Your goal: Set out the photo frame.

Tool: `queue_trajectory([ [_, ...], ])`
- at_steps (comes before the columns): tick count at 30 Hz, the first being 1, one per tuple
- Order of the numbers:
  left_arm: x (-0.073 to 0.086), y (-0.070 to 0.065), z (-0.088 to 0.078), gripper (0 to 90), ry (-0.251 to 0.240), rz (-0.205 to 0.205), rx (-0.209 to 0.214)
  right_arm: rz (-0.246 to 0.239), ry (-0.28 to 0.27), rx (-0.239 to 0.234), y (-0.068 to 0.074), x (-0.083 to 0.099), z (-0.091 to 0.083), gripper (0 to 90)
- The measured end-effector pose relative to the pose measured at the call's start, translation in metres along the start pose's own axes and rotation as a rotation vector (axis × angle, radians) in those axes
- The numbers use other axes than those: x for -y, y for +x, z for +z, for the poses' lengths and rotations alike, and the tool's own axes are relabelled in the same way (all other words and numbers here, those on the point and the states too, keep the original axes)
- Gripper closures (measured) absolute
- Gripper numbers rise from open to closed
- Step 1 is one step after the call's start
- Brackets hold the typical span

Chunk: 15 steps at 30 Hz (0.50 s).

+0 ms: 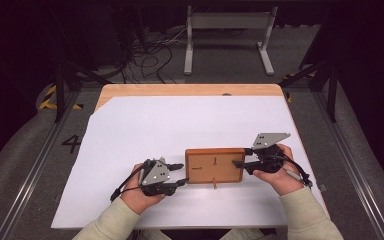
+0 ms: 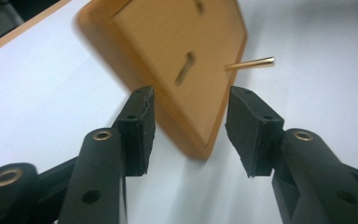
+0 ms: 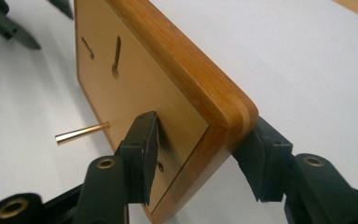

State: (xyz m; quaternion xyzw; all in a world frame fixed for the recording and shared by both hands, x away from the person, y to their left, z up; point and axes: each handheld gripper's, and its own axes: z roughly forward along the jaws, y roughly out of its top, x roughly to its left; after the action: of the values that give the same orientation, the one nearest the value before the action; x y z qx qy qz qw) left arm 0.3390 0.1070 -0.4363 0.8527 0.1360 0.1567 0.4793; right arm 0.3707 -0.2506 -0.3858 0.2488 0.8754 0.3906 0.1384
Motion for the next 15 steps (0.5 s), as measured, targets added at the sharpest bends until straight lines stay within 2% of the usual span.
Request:
queue_trajectory([
  [1,0.000,0.000,0.000,50.0,0.000,0.000,0.000,0.000,0.000,0.000,0.000,0.000,0.000,51.7],
  [4,0.006,0.005,-0.006,45.1,0.003,-0.025,-0.029,-0.040,-0.004,0.011,0.008,0.002,-0.006,53.5],
  [8,0.011,0.009,-0.010,41.6,0.007,-0.046,-0.044,-0.085,0.006,0.027,0.016,0.004,-0.011,55.5],
  [15,0.022,0.019,-0.022,38.1,-0.023,-0.136,-0.120,-0.149,0.034,0.039,0.026,0.004,-0.017,58.2],
])
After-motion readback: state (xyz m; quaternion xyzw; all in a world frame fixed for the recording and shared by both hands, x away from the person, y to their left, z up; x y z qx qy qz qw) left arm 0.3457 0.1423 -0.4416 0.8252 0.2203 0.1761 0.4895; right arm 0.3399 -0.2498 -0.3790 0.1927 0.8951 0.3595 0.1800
